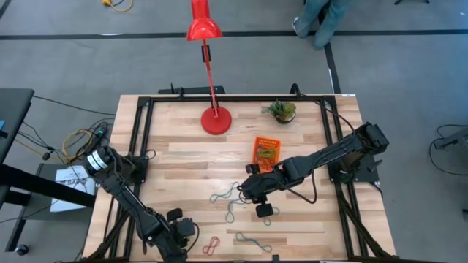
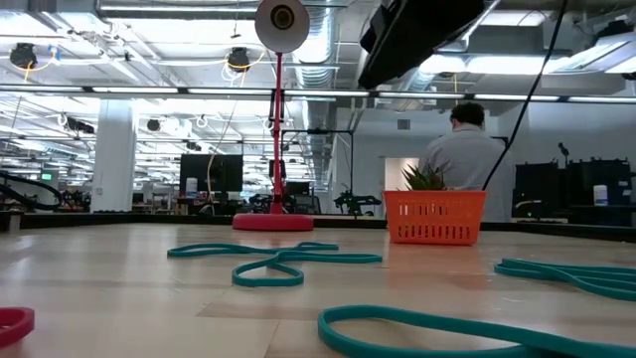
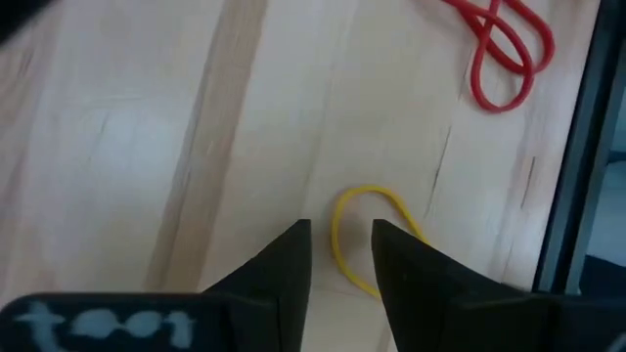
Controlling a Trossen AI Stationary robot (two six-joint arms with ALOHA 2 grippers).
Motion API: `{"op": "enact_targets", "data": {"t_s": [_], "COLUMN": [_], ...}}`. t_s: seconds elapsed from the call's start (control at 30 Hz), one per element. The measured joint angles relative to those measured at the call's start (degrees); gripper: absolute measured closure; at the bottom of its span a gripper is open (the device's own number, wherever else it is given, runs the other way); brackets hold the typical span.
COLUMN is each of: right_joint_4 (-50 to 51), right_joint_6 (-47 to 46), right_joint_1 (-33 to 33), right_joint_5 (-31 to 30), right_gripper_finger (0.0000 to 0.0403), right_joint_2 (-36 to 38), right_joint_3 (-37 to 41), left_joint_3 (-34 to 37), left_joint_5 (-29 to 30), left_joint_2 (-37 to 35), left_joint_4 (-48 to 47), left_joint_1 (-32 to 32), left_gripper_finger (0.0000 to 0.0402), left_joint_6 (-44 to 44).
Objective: Pick and place items into bin
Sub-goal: Put the yellow rubberband into the orange basket
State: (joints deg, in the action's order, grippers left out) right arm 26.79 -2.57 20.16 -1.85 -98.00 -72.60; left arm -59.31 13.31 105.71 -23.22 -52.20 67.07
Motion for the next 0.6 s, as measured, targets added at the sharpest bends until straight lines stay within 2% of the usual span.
{"op": "enact_targets", "data": {"t_s": [0.2, 0.37, 0.43, 0.6], "right_joint_4": [-0.39, -0.69, -0.74, -3.39], "right_joint_6": [0.02, 0.83, 1.14, 1.07], "right_joint_1": [-0.02, -0.04, -0.02, -0.04], "right_joint_5": [0.0, -0.08, -0.12, -0.15], "right_gripper_finger": [0.031, 0.031, 0.031, 0.031], "right_joint_2": [-0.02, -0.02, -0.02, -0.02], "right_joint_3": [0.0, 0.0, 0.0, 0.0], "left_joint_3": [-0.17, -0.06, -0.08, -0.5], "left_joint_5": [-0.53, 0.34, 0.53, 6.89], "left_joint_2": [1.76, 1.77, 1.77, 0.32], "left_joint_4": [-0.99, -2.07, -2.48, -2.78], "left_joint_1": [-0.49, -0.73, -0.44, -0.69], "left_gripper_finger": [0.0309, 0.0383, 0.0394, 0.04], "left_joint_6": [-1.44, -5.74, -4.68, -5.13]}}
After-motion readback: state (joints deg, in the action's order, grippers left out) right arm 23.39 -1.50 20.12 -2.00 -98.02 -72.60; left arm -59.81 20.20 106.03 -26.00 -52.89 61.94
